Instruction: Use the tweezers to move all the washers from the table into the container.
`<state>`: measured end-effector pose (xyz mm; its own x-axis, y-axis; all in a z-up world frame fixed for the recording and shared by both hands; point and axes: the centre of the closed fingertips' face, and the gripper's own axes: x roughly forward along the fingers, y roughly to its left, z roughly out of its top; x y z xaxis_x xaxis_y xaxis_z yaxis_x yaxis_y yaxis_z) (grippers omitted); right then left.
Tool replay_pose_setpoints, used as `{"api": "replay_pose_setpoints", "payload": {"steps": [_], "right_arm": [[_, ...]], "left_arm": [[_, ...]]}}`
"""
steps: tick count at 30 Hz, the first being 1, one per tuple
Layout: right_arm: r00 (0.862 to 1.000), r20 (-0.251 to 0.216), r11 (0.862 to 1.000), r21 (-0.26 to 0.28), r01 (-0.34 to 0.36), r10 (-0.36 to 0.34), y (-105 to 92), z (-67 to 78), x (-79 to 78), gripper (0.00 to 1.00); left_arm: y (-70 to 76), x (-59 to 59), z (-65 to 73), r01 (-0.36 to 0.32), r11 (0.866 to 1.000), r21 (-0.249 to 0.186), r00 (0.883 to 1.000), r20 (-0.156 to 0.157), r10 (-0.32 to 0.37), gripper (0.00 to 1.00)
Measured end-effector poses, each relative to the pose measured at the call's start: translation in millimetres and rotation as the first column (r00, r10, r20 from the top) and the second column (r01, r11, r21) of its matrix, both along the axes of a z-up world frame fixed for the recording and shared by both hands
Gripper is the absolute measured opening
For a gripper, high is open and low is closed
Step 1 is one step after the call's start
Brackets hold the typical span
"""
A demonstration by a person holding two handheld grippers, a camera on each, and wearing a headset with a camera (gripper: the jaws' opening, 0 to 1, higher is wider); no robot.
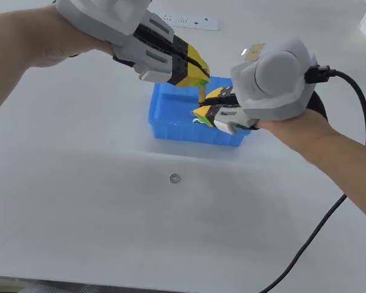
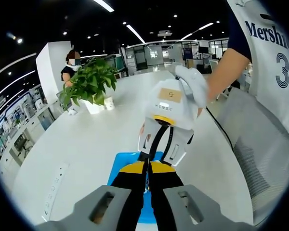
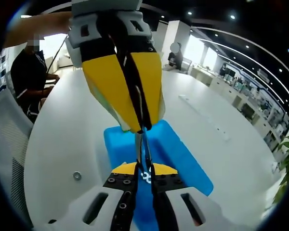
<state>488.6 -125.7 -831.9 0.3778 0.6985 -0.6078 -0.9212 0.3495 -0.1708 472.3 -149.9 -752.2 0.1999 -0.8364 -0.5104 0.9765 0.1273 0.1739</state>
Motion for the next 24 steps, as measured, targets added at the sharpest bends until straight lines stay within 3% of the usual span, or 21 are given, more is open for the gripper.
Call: {"api": "replay_pose_setpoints", "payload": {"steps": [6, 16, 24], "right_arm": [[1.0, -0.005, 0.999, 0.027, 0.028, -0.028, -0.8, 5.0, 3.5, 0.13], [1.0, 0.01, 0.999, 0.04, 0.027, -0.028, 0.8, 16.0, -0.4, 0.14], [0.999, 0.041, 0.998, 0.056, 0.025, -0.028, 2.2, 32.7, -8.2, 0.12]], "left_arm": [[0.9, 3.3, 4.4, -0.013, 1.0, -0.013, 1.0, 0.008, 0.013, 0.05], [4.4, -2.4, 9.6, -0.019, 1.0, 0.005, 1.0, 0.024, 0.019, 0.05], [4.0, -12.9, 27.1, -0.02, 1.0, -0.003, 0.998, 0.052, 0.02, 0.05]]}}
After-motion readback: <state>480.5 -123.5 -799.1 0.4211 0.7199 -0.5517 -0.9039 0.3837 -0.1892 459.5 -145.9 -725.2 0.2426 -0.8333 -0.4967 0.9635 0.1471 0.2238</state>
